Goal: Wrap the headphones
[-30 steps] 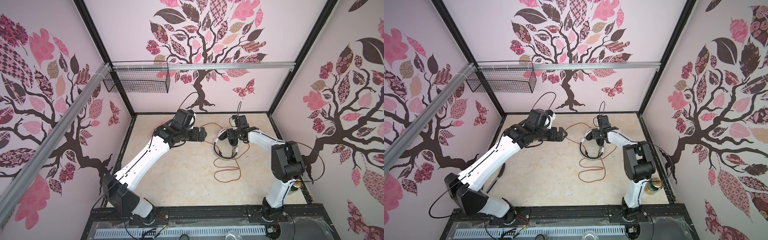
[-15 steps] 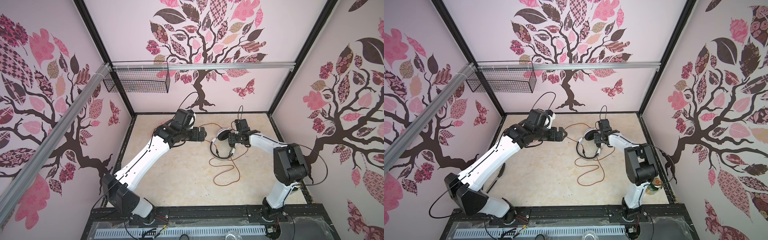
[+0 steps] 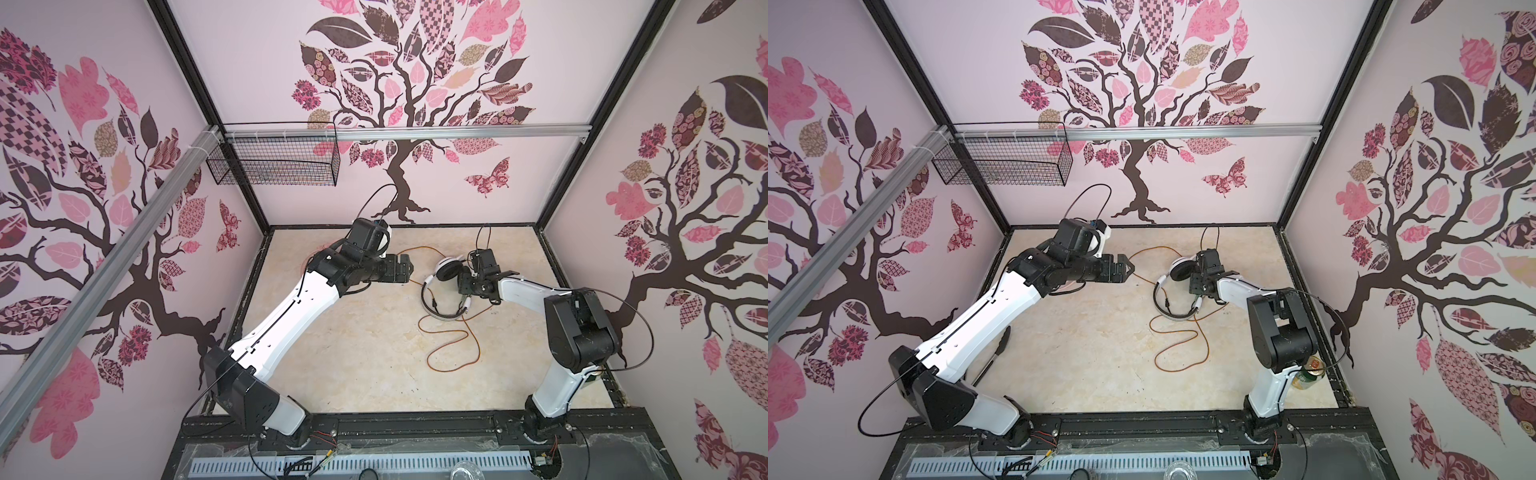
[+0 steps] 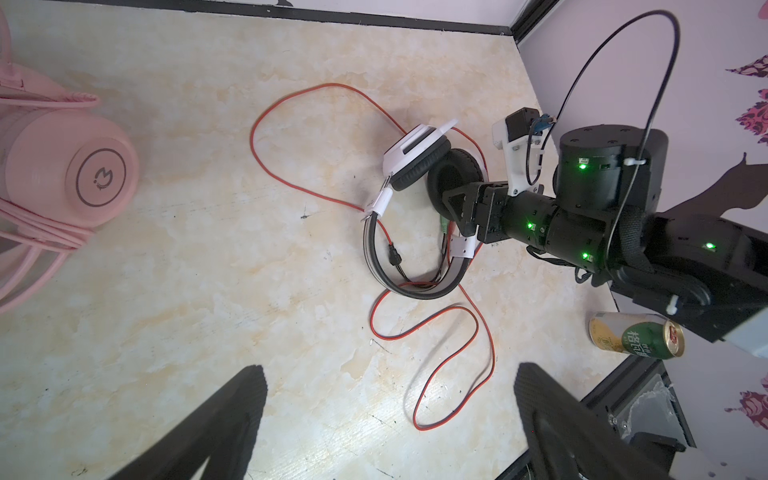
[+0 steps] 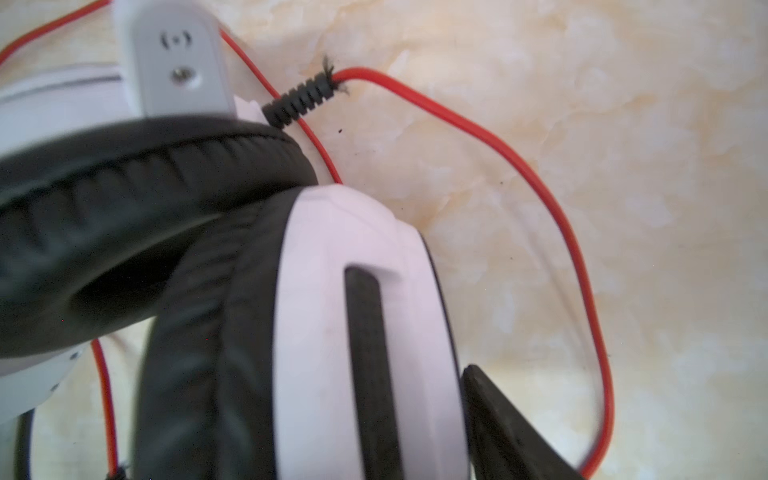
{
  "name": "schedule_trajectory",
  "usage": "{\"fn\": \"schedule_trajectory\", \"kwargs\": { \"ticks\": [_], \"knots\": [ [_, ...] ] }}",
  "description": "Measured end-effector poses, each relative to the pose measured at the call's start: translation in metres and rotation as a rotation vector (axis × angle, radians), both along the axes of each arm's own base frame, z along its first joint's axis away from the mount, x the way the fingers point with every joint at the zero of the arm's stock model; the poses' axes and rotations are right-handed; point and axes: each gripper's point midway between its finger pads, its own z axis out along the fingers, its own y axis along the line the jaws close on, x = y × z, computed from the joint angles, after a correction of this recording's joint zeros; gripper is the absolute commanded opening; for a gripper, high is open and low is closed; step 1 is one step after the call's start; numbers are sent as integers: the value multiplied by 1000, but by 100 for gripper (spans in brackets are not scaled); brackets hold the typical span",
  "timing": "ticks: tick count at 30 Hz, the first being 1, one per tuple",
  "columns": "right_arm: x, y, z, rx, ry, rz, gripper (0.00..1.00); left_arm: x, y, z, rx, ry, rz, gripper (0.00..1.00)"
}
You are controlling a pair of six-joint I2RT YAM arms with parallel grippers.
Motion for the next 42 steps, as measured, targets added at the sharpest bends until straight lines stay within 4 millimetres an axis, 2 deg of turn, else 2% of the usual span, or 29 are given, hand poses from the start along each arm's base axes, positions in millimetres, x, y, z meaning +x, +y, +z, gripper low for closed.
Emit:
{"fn": "schedule_trajectory", "kwargs": {
  "ticks": [7,9,11,16,18,22,23,25,27,29,32,35,38,42],
  "knots": [
    [6,2,12,19,-40,-4,68,0,0,0,0,0,0,97],
    [7,3,13,21,-43,-5,60,0,0,0,1,0,0,97],
    [7,2,13,19,-46,-8,47,0,0,0,1,1,0,97],
    [7,0,12,12,-45,-15,42,1,-1,-3,4,5,0,97],
    [4,-2,11,10,-46,-21,33,2,-1,-4,6,9,0,97],
    [-13,-8,18,33,-68,-59,27,2,-2,-8,10,17,0,97],
    [-19,-10,23,48,-84,-83,22,3,-2,-9,12,20,1,97],
    [-30,-15,31,78,-111,-135,21,2,-5,-14,28,30,4,97],
    [-41,-19,41,94,-143,-193,21,-1,-11,-23,60,53,1,97],
    [-50,-20,53,93,-180,-254,21,-7,-25,-34,87,89,-14,97],
    [-59,-5,72,122,-241,-292,21,-18,-47,-53,99,163,-37,97],
    [-71,12,85,209,-290,-301,19,-26,-58,-69,65,254,-21,97],
    [-86,14,85,281,-321,-324,18,-32,-64,-82,1,336,16,97],
    [-100,2,77,304,-332,-378,18,-39,-73,-92,-70,436,60,97]
  ]
}}
